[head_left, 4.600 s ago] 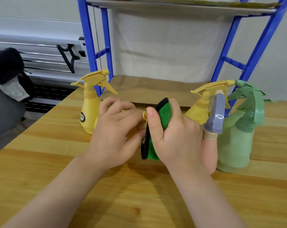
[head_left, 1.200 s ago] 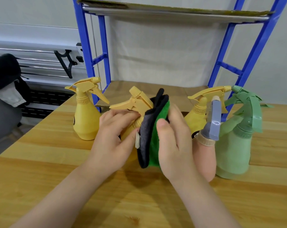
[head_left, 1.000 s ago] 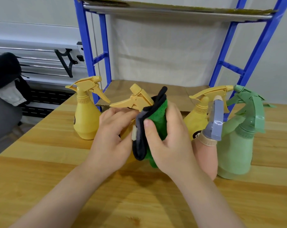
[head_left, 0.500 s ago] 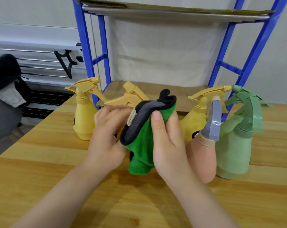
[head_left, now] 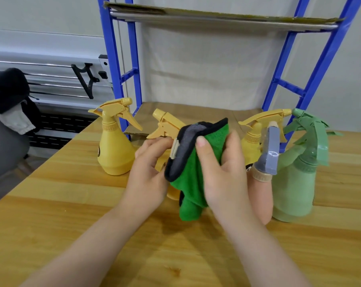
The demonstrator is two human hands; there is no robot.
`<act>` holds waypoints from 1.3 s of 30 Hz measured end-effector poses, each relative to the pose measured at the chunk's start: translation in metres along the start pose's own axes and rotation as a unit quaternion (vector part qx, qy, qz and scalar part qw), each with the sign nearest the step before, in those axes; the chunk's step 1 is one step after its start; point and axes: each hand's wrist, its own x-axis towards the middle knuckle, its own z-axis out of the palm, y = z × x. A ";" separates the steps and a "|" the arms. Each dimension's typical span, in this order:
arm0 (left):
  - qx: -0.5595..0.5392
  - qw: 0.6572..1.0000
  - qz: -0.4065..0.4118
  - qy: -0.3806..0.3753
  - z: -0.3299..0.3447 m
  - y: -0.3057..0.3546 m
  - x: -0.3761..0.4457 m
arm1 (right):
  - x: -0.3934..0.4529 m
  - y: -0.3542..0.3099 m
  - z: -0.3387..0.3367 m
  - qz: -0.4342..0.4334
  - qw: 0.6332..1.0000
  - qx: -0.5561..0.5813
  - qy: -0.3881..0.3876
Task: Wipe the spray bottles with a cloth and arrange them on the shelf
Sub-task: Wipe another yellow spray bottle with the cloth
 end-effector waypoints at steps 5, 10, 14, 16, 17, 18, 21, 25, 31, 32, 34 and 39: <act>-0.043 0.998 -0.045 -0.016 0.003 0.004 0.000 | -0.005 -0.014 -0.001 -0.132 0.937 -0.324 -0.002; -0.031 0.994 -0.105 -0.007 0.013 0.000 0.004 | -0.018 -0.034 -0.013 -0.191 0.865 -0.462 0.043; -0.020 0.990 -0.127 -0.049 0.021 -0.006 0.008 | -0.035 -0.050 -0.023 -0.137 0.875 -0.463 -0.003; -0.033 0.988 -0.128 -0.076 0.024 -0.007 0.010 | -0.042 -0.054 -0.024 -0.129 0.873 -0.469 -0.023; -0.037 0.987 -0.124 -0.093 0.024 -0.004 0.011 | -0.044 -0.055 -0.024 -0.118 0.874 -0.470 -0.028; -0.020 0.987 -0.117 -0.108 0.024 -0.002 0.012 | -0.046 -0.056 -0.025 -0.108 0.874 -0.473 -0.030; 0.054 0.985 -0.088 -0.136 0.021 0.005 0.008 | -0.047 -0.053 -0.026 -0.090 0.861 -0.500 -0.041; 0.130 0.978 -0.098 -0.130 -0.004 -0.001 -0.008 | -0.045 -0.051 -0.027 -0.050 0.856 -0.509 -0.078; 0.120 0.983 -0.139 -0.006 -0.069 -0.004 -0.018 | -0.046 -0.049 -0.004 0.008 0.895 -0.427 -0.128; 0.119 0.980 -0.156 0.031 -0.078 -0.006 -0.015 | -0.047 -0.048 0.002 0.010 0.899 -0.415 -0.139; 0.100 0.973 -0.179 0.105 -0.094 -0.012 -0.004 | -0.047 -0.047 0.014 0.005 0.904 -0.399 -0.155; 0.071 0.961 -0.233 0.134 -0.111 -0.026 0.033 | -0.042 -0.040 0.036 0.009 0.911 -0.376 -0.171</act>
